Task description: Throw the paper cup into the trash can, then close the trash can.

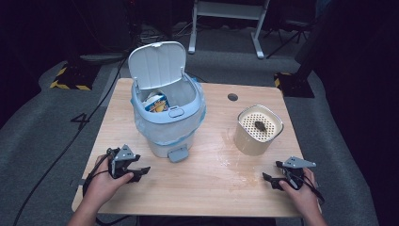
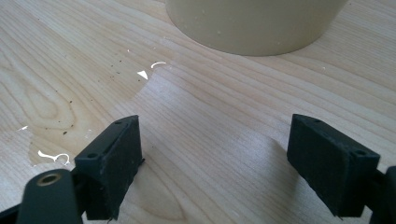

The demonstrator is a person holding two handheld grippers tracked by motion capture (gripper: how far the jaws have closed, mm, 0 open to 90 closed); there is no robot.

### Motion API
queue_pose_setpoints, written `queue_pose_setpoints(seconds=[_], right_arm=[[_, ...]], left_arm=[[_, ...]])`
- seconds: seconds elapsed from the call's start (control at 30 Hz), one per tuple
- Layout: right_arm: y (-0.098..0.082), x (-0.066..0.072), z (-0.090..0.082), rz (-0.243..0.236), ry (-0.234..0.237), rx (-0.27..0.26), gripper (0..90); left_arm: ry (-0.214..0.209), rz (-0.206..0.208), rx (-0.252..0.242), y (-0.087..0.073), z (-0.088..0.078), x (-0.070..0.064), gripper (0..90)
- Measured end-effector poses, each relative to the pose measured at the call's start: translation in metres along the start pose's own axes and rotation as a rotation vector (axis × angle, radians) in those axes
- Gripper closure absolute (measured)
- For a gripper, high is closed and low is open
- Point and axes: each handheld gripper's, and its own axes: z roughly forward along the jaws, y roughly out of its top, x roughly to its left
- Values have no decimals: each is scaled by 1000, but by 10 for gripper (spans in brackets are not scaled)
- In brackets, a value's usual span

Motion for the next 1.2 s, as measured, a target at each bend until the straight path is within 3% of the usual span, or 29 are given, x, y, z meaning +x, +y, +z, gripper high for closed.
queue_pose_setpoints(seconds=[0.13,0.27,0.37,0.47,0.7,0.8,0.9,1.2], right_arm=[[0,0,0,-1,0,0,180],[0,0,0,0,0,0,180],[0,0,0,-1,0,0,180],[0,0,0,-1,0,0,180],[0,0,0,-1,0,0,180],[0,0,0,0,0,0,180],[0,0,0,-1,0,0,180],[0,0,0,0,0,0,180]], left_arm=[[-21,-49,-94,9,-15,4,438],[-34,-72,-183,20,-31,7,480],[-68,-86,-243,29,-44,10,512],[-110,-90,-287,39,-56,15,542],[-102,-74,-359,65,-86,33,566],[-88,-83,-400,75,-99,40,591],[-131,-126,-441,85,-110,46,667],[-25,-83,-438,113,-132,58,896]])
